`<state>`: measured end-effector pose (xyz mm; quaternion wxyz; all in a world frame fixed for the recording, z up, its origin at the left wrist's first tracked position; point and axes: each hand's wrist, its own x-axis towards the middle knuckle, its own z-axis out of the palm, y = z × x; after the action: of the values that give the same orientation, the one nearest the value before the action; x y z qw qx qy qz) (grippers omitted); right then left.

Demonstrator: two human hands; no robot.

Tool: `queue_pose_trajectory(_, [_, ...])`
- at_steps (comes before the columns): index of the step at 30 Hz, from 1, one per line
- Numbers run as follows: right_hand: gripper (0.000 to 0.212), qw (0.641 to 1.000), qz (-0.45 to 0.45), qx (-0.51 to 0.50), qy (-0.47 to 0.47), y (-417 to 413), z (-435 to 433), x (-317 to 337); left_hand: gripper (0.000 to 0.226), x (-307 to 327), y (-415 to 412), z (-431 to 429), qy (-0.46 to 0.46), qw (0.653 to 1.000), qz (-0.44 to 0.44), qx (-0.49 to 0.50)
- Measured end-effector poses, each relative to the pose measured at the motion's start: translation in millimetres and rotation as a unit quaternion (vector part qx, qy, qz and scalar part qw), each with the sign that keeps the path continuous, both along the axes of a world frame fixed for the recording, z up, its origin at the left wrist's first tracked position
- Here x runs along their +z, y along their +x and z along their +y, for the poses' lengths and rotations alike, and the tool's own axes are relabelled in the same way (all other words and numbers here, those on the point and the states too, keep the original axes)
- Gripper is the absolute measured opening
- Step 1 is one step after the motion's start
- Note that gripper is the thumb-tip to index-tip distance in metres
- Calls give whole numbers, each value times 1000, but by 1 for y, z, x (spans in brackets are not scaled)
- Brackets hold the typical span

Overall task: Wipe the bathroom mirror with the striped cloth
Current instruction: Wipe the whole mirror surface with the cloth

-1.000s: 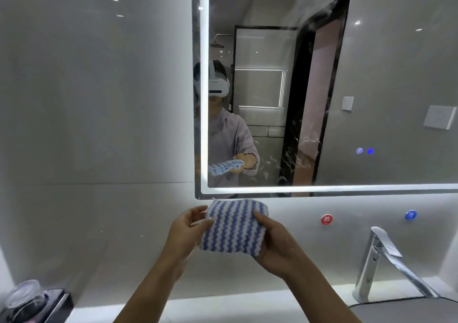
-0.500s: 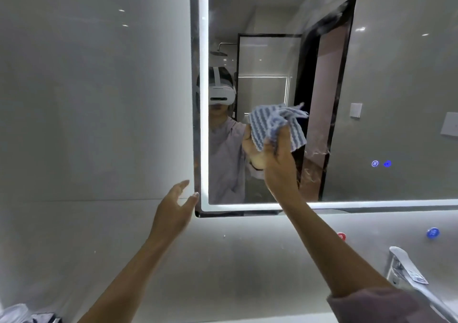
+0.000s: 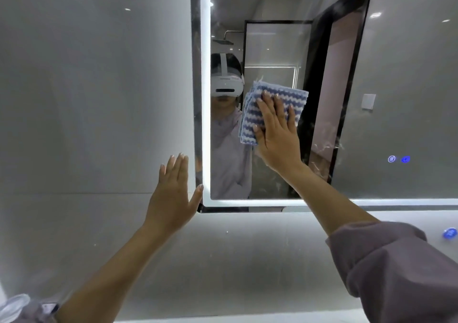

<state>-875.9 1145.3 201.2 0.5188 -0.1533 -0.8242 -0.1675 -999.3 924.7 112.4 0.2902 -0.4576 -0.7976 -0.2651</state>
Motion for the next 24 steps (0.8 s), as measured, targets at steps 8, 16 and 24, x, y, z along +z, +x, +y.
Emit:
queue_pose_trajectory(8, [56,996,-1,-73,45,-19,-2,-10,74,-4,-12,-1,-38,999,12,18])
queue_pose_trajectory(16, [56,993,-60,-40,98,-17,6,-86,74,-18,-7,5,-37,999,5,13])
queue_pose_trajectory(24, [61,987,-91,-32,125,-9,3,-154,76,-32,0,12,-49,999,18,6])
